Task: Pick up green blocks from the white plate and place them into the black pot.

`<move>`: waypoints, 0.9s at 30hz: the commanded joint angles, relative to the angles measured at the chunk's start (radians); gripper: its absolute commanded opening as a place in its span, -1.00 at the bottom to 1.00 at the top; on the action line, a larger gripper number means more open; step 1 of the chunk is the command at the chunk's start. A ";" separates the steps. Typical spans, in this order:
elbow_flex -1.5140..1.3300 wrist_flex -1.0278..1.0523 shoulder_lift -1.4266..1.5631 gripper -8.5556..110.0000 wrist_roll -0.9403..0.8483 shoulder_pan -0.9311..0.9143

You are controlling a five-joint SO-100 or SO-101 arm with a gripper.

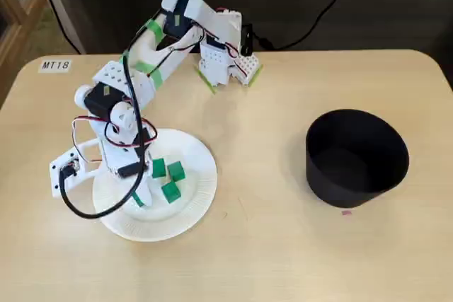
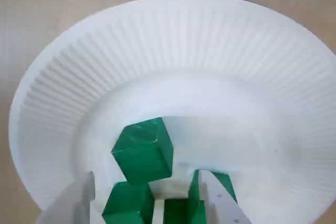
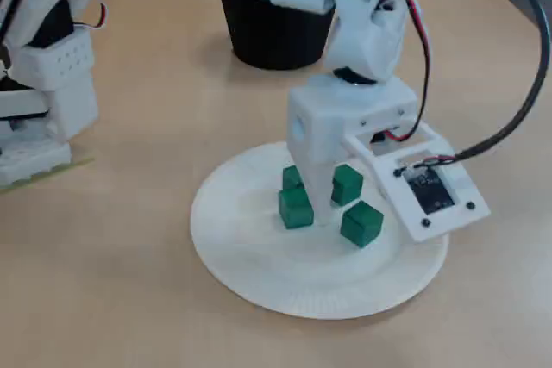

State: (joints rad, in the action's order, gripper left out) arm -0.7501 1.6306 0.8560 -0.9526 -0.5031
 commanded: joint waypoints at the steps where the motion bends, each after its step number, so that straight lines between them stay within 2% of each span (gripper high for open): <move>1: 0.074 0.008 -0.011 -0.37 0.003 0.014; 13: 0.232 0.008 -0.152 -0.49 0.035 0.015; 15: 0.287 0.008 -0.196 -0.59 0.054 0.015; 18: 0.350 0.008 -0.253 -0.89 0.107 0.017; 27: 0.351 0.029 -0.179 -0.90 0.170 0.046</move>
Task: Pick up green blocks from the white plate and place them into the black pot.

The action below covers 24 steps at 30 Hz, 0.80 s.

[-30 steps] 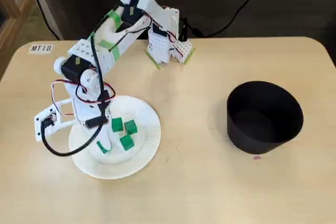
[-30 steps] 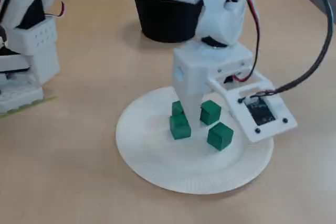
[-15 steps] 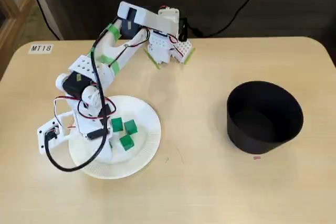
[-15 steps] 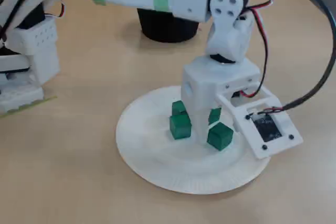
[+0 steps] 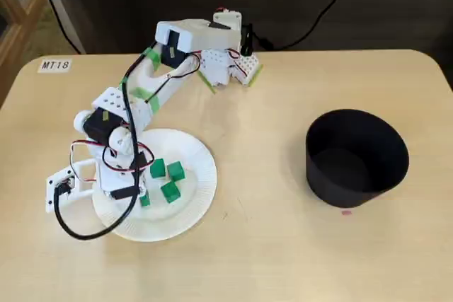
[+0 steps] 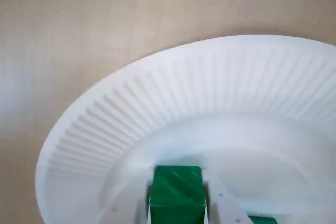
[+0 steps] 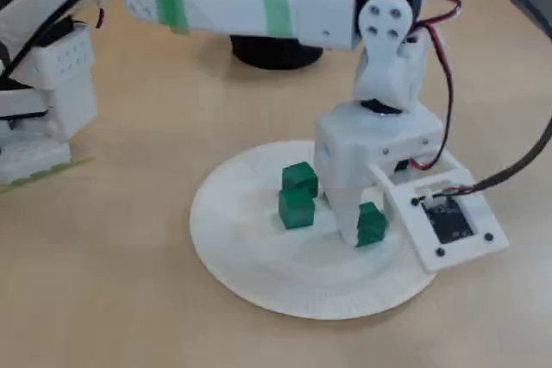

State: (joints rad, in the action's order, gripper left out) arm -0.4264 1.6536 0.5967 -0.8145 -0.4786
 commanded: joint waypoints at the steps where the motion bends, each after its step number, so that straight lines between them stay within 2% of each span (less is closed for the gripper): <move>1: 0.028 0.008 0.118 -0.90 0.063 0.023; 8: 0.018 0.009 0.526 -0.90 0.405 0.083; 14: -0.067 0.009 0.795 -0.90 0.584 0.403; 18: -0.302 -0.025 0.934 -0.90 0.673 0.699; 21: -0.644 -0.219 1.077 -0.90 0.744 0.874; 24: -0.910 -0.339 1.175 -0.90 0.785 0.962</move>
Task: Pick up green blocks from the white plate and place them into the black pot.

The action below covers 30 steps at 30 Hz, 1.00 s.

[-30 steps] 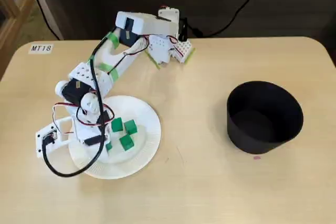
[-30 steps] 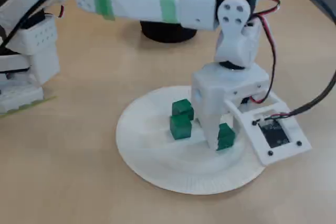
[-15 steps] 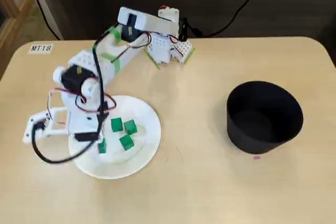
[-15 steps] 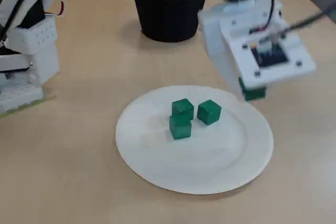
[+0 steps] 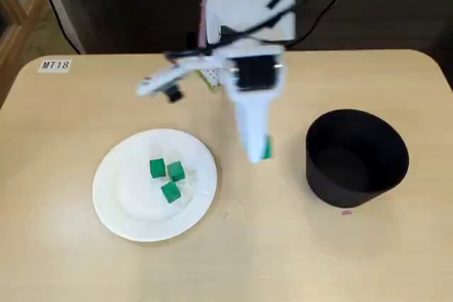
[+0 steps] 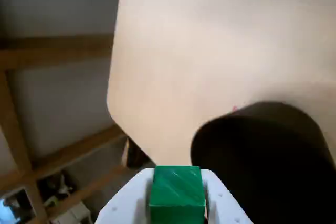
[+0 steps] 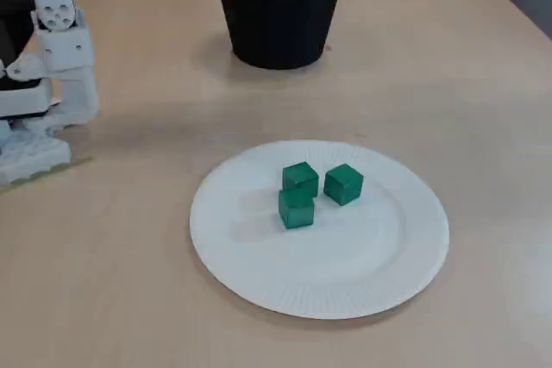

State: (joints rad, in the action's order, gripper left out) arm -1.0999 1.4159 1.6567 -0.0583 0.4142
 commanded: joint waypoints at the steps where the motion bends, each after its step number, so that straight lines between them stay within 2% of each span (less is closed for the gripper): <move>1: -0.301 -0.129 0.140 -0.90 0.035 0.087; 8: -0.629 -0.420 0.156 -0.90 0.092 0.221; 14: -0.652 -0.503 0.078 -0.89 0.072 0.233; 18: -0.652 -0.499 0.092 -0.37 0.064 0.229; 22: -0.652 -0.495 0.127 -0.27 0.060 0.213; 25: -0.652 -0.494 0.167 -0.37 0.054 0.190; 26: -0.652 -0.492 0.183 -0.46 0.051 0.179; 28: -0.641 -0.469 0.221 -0.81 0.037 0.152; 29: -0.641 -0.454 0.249 -0.90 0.029 0.133; 30: -0.640 -0.431 0.278 -0.90 0.017 0.112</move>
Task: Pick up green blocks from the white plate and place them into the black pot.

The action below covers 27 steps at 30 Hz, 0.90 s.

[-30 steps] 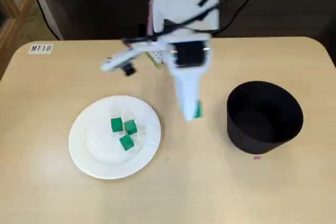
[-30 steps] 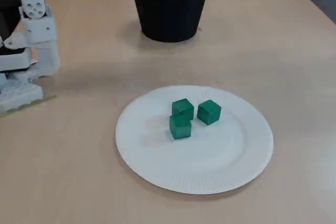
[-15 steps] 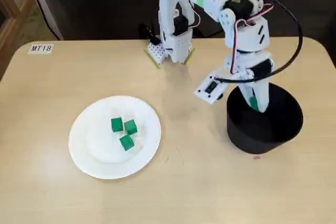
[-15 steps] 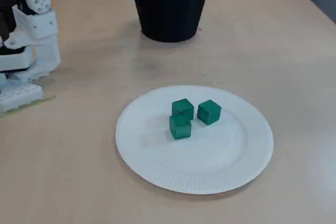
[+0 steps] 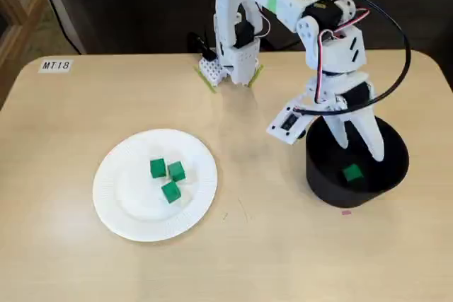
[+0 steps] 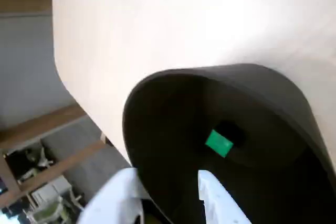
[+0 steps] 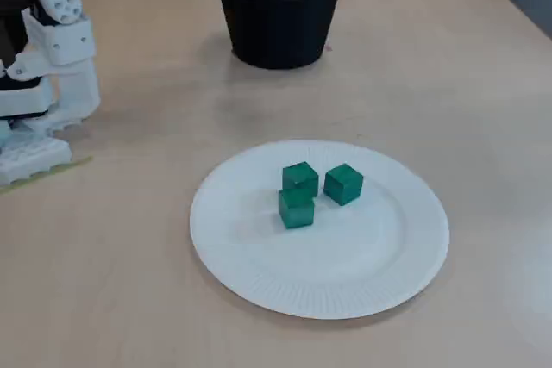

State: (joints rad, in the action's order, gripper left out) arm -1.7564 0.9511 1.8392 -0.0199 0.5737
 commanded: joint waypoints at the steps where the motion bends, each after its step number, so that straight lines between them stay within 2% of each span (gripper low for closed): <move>1: 0.020 0.061 0.123 -0.90 -0.037 -0.074; 5: 0.021 0.238 0.216 -0.90 -0.098 -0.244; 9: 0.017 0.430 0.225 -0.90 -0.138 -0.505; 13: -0.017 0.534 0.161 -0.90 -0.264 -0.769; 15: -0.104 0.494 0.158 -0.90 -0.319 -0.873; 21: -0.466 0.140 0.333 -0.90 -0.417 -1.063; 27: -0.420 0.084 0.252 -0.90 -0.482 -1.132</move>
State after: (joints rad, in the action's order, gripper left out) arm -2.2135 1.0569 2.1031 -0.4847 -0.5384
